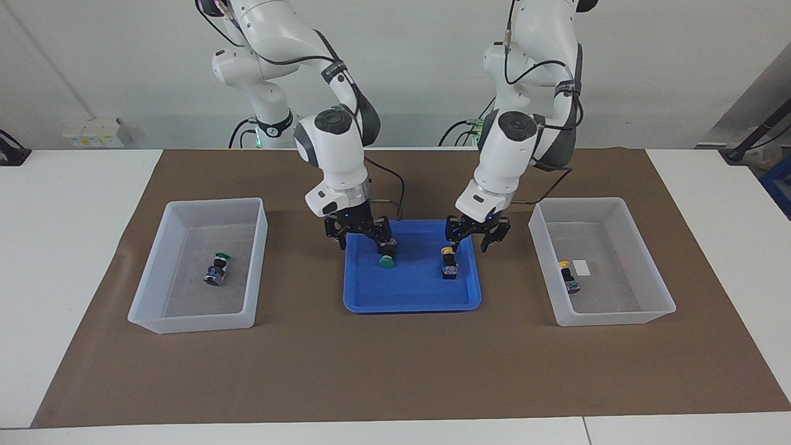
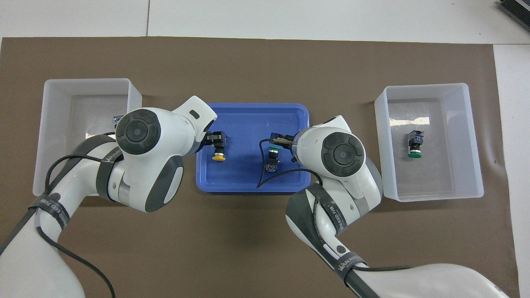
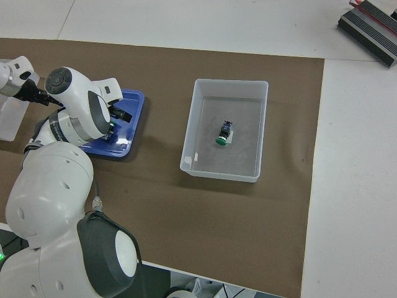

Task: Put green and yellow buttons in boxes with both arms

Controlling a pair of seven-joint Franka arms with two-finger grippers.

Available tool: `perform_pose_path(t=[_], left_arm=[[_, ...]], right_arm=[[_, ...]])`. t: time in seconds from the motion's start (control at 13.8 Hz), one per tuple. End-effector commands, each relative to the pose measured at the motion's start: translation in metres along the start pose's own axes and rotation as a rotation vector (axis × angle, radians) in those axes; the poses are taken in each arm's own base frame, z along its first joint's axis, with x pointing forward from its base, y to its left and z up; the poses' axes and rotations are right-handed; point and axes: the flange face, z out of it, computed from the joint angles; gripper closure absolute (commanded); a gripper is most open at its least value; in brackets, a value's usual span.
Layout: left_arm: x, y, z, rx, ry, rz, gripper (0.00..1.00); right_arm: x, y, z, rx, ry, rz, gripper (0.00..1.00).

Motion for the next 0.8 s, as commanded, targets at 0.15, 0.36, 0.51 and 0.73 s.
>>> perform_pose_path(t=[0.15,0.36,0.51,0.73], left_arm=[[-0.022,0.005,0.047,0.0,0.01,-0.003,0.32],[-0.026,0.014,0.07,-0.013,0.027,-0.002,0.32],[-0.028,0.015,0.075,-0.01,0.02,0.002,0.36],[-0.03,0.015,0.078,-0.006,0.014,0.006,0.71]], right_arm=[[-0.035,-0.033,0.035,0.007,-0.023,-0.057,0.0],[-0.053,-0.036,0.052,-0.038,-0.024,-0.138,0.0],[-0.057,-0.03,0.059,-0.064,-0.021,-0.169,0.57],[-0.061,-0.027,0.06,-0.11,-0.033,-0.203,1.0]])
